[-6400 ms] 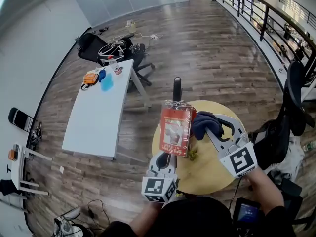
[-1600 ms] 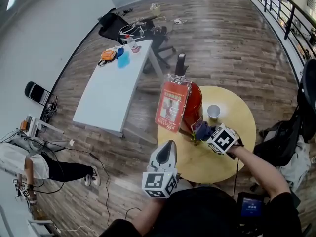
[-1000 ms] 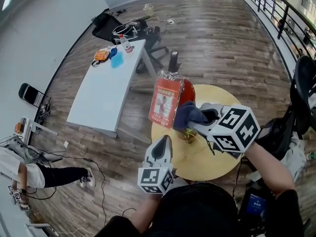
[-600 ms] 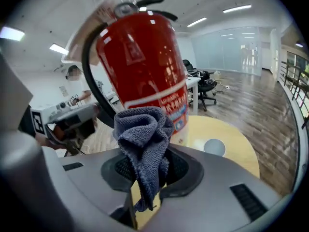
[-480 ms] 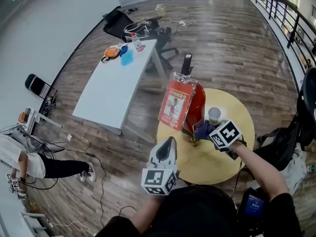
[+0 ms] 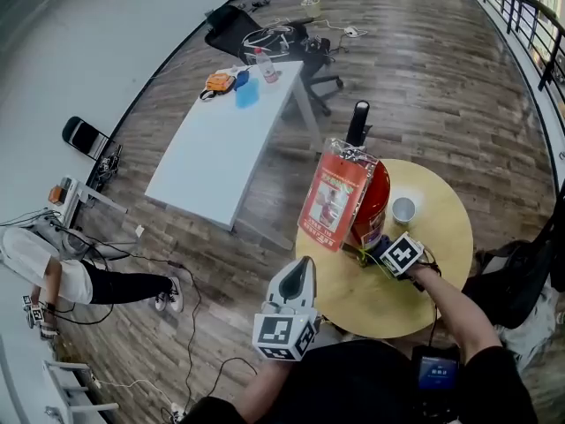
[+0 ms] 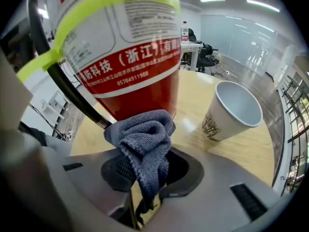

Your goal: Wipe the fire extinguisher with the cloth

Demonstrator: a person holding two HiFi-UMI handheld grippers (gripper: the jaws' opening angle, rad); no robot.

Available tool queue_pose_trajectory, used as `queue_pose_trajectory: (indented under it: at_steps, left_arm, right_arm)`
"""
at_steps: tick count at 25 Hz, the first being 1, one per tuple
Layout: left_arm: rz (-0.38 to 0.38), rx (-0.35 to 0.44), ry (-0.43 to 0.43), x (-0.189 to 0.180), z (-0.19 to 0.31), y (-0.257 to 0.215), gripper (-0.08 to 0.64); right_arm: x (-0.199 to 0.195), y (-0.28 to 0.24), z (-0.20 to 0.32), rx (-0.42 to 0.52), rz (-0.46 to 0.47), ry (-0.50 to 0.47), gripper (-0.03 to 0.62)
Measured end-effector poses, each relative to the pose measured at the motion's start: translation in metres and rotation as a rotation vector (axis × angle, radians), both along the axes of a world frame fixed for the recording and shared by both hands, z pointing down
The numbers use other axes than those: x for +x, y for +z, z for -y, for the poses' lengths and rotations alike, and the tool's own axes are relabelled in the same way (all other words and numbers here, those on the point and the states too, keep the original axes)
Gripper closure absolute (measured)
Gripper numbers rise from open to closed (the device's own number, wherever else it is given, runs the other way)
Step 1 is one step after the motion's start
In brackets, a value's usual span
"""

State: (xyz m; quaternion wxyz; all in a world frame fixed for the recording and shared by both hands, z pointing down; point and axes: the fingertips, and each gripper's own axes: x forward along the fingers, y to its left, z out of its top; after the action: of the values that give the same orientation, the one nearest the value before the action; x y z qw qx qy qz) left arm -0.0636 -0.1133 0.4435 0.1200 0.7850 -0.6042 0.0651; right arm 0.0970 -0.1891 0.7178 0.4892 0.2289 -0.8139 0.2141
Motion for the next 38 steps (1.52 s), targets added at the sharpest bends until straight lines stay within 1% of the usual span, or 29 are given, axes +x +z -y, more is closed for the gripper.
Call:
queue_pose_trajectory:
  at_steps: [1, 3, 6, 8, 10, 11, 13, 14, 15, 17, 18, 20, 23, 27, 30, 34, 38]
  left_arm:
    - [0.0, 0.001, -0.006, -0.002, 0.0, 0.0, 0.535]
    - [-0.001, 0.004, -0.013, -0.006, 0.001, 0.0, 0.535]
    - [-0.008, 0.013, -0.002, -0.004, 0.006, -0.002, 0.535]
    - [-0.012, 0.019, 0.015, 0.001, 0.01, -0.004, 0.535]
    - [-0.02, 0.027, 0.031, 0.006, 0.015, -0.004, 0.535]
    - [-0.026, 0.031, 0.038, 0.009, 0.017, -0.004, 0.536]
    - [-0.034, 0.04, 0.052, 0.015, 0.019, -0.005, 0.535]
    - [-0.038, 0.044, 0.06, 0.019, 0.02, -0.005, 0.535]
    - [-0.042, 0.048, 0.067, 0.022, 0.02, -0.006, 0.535]
    - [-0.052, 0.054, 0.076, 0.026, 0.02, -0.007, 0.535]
    - [-0.057, 0.056, 0.079, 0.028, 0.019, -0.007, 0.535]
    - [-0.064, 0.056, 0.08, 0.029, 0.017, -0.007, 0.535]
    - [-0.07, 0.047, 0.072, 0.028, 0.014, -0.005, 0.535]
    - [-0.063, 0.026, 0.045, 0.017, 0.009, -0.004, 0.535]
    - [-0.056, -0.008, 0.019, 0.007, 0.005, 0.006, 0.535]
    - [-0.042, -0.049, -0.003, -0.002, 0.001, 0.015, 0.536]
    - [-0.028, -0.066, 0.008, -0.004, 0.003, 0.017, 0.536]
  right_arm:
    - [0.002, -0.003, 0.002, -0.004, 0.01, 0.002, 0.485]
    - [0.003, -0.022, 0.008, 0.023, 0.034, -0.006, 0.485]
    - [0.004, -0.084, 0.017, 0.103, 0.109, -0.02, 0.485]
    - [0.004, -0.141, 0.023, 0.184, 0.169, -0.031, 0.486]
    - [0.003, -0.209, 0.03, 0.306, 0.216, -0.051, 0.486]
    - [0.002, -0.244, 0.032, 0.38, 0.226, -0.071, 0.486]
    - [0.0, -0.308, 0.034, 0.528, 0.209, -0.127, 0.486]
    - [-0.001, -0.332, 0.034, 0.596, 0.18, -0.158, 0.486]
    - [-0.002, -0.35, 0.035, 0.658, 0.136, -0.195, 0.486]
    - [-0.003, -0.367, 0.038, 0.759, 0.029, -0.278, 0.486]
    - [-0.004, -0.37, 0.04, 0.796, -0.011, -0.313, 0.486]
    - [-0.005, -0.368, 0.047, 0.843, -0.04, -0.35, 0.486]
    - [-0.008, -0.347, 0.064, 0.839, -0.036, -0.357, 0.486]
    - [-0.017, -0.304, 0.083, 0.822, -0.061, -0.396, 0.489]
    - [-0.016, -0.263, 0.085, 0.785, -0.05, -0.405, 0.492]
    - [-0.016, -0.203, 0.084, 0.728, -0.084, -0.411, 0.492]
    - [-0.01, -0.143, 0.074, 0.634, -0.089, -0.361, 0.495]
